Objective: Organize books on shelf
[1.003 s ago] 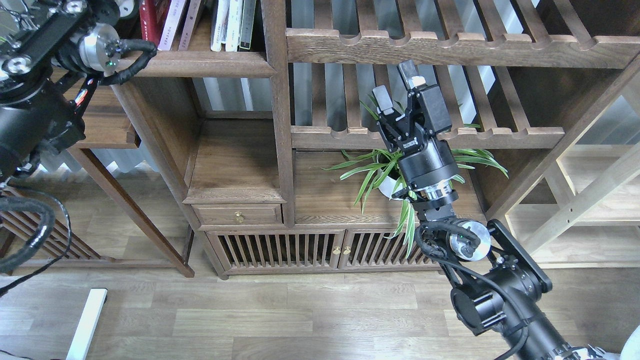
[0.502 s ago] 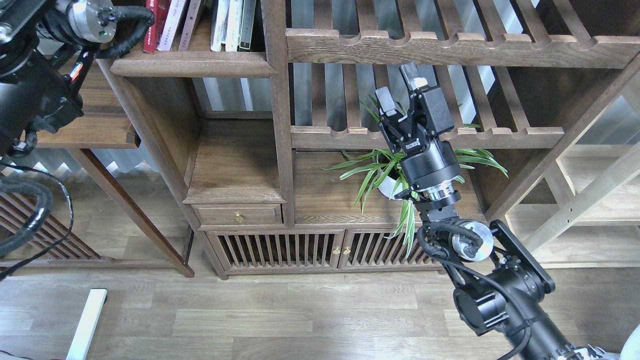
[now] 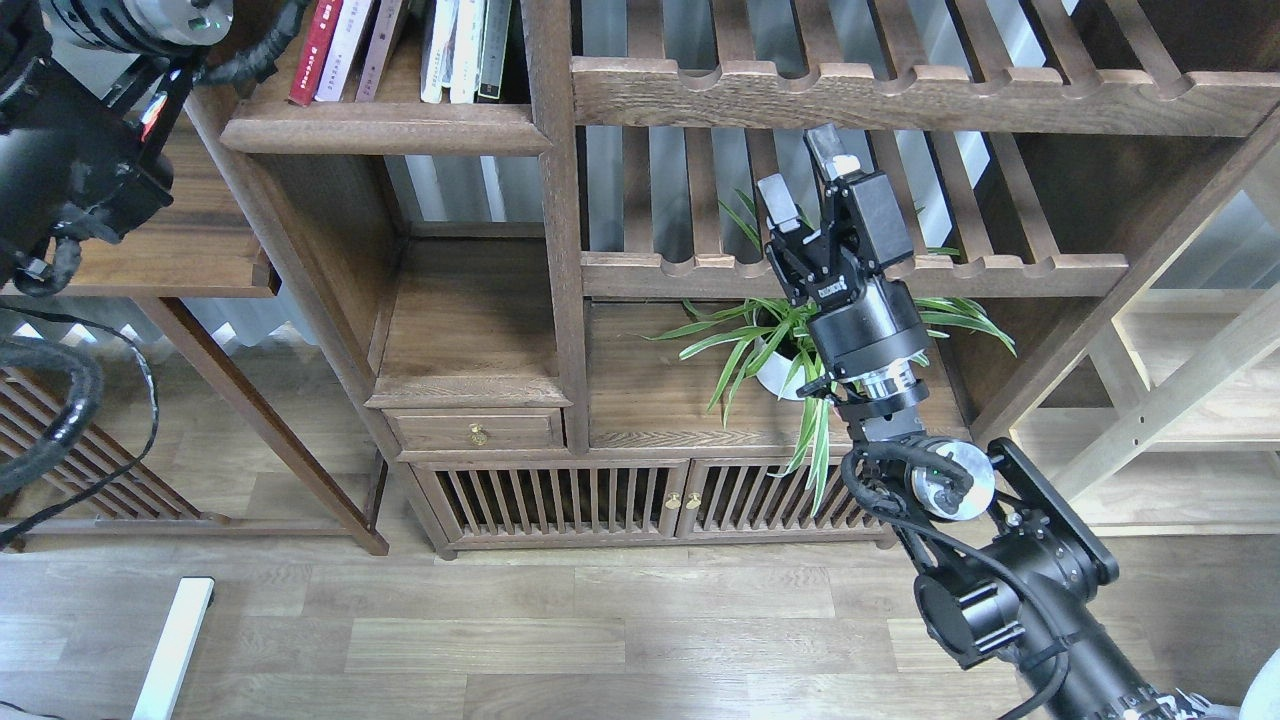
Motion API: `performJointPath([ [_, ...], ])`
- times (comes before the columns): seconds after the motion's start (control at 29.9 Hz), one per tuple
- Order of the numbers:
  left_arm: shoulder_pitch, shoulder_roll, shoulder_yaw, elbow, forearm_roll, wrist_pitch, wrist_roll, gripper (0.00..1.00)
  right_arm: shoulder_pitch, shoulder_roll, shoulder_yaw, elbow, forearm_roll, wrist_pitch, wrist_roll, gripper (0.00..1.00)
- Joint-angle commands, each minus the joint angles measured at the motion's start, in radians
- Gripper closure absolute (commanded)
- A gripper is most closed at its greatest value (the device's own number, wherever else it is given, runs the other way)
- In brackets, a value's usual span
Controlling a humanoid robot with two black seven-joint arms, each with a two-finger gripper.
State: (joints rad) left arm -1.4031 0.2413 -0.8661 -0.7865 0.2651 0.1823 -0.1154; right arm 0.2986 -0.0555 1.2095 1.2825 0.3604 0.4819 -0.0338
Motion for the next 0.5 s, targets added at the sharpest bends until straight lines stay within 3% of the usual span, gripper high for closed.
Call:
performJointPath([
  [0.0, 0.006, -0.001, -0.021, -0.003, -0.099, -0.094, -0.046, 0.72, -0.003, -0.001, 0.012, 0.000, -0.001, 0.000, 0.000, 0.02],
  [0.17, 0.021, 0.001, -0.042, -0.002, -0.168, -0.260, -0.090, 0.72, -0.004, -0.003, 0.016, -0.002, -0.003, 0.000, 0.000, 0.02],
  [0.3, 0.035, -0.005, -0.070, -0.020, -0.277, -0.296, -0.139, 0.70, -0.013, -0.006, 0.016, -0.002, -0.001, 0.001, 0.000, 0.01],
  [0.47, 0.091, 0.004, -0.105, -0.127, -0.351, -0.342, -0.145, 0.68, -0.015, -0.004, 0.013, -0.002, -0.003, 0.000, 0.000, 0.01],
])
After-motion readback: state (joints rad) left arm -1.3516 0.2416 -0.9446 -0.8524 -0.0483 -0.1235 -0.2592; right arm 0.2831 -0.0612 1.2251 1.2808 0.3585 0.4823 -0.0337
